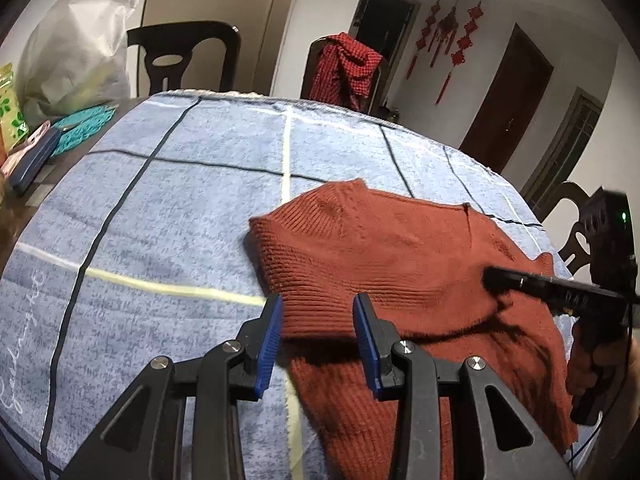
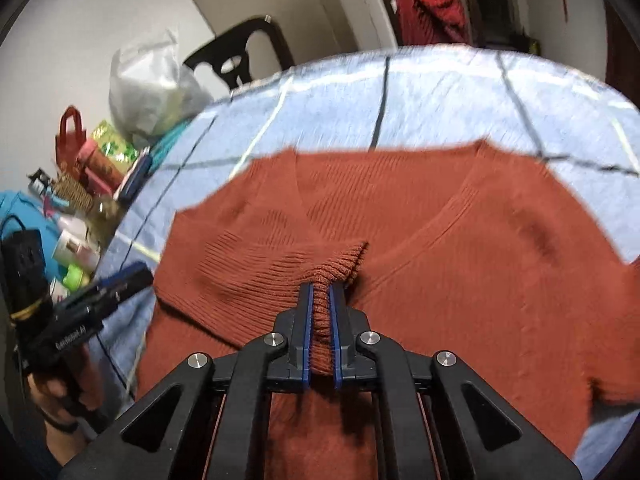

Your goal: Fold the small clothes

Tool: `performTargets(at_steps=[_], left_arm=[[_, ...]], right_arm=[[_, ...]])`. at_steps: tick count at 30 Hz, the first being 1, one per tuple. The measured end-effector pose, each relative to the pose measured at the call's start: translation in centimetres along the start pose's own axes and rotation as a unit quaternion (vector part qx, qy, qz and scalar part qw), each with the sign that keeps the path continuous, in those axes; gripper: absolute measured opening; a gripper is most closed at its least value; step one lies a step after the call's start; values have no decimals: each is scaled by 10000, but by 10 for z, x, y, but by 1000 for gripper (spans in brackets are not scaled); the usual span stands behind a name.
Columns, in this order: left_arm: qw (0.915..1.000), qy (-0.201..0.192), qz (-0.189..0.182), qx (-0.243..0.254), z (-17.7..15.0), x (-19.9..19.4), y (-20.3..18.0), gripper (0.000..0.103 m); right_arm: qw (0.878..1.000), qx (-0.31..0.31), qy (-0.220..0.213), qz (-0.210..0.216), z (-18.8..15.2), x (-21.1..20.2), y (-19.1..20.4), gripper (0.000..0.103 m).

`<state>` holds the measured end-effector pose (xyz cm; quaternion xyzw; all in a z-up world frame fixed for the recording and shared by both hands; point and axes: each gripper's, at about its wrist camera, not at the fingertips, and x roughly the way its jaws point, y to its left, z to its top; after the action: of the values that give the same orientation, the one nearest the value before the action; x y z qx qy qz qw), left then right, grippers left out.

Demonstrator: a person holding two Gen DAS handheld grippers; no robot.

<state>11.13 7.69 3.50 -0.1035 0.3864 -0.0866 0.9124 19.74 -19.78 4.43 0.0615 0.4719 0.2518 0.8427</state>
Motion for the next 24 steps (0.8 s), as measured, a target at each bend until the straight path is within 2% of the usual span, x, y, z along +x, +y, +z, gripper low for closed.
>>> performTargets(at_steps=[3,7,10,14,19,21,24], left_arm=[[9999,-78,-29,114,4,0,-7,39],[9998,33,-54,181,5,10,-14,39],[9997,27,-78,212,4,11,-18,39],[9996,-84,-87,260,7,8,-23,39],[9990,329,59,291,3,35,-23,39],[9988,330,136,330,-1,35,-24,39],[9990,266,115,328,-7,24,-25,39]], right_arm=[[9999,122,-51,-66,6,-3,-11,7],[9994,281,150,-112,5,7,-24,9],[9996,200,-26,-188,5,-4,-21,13],[9997,-39,-230,-121,7,-15,-8,14],[9995,-173,221,-115,11,15,-7,14],[9991,-10,368,-228,9,25,-16,14],[9998,-109,129,-55,2,8,-10,14]])
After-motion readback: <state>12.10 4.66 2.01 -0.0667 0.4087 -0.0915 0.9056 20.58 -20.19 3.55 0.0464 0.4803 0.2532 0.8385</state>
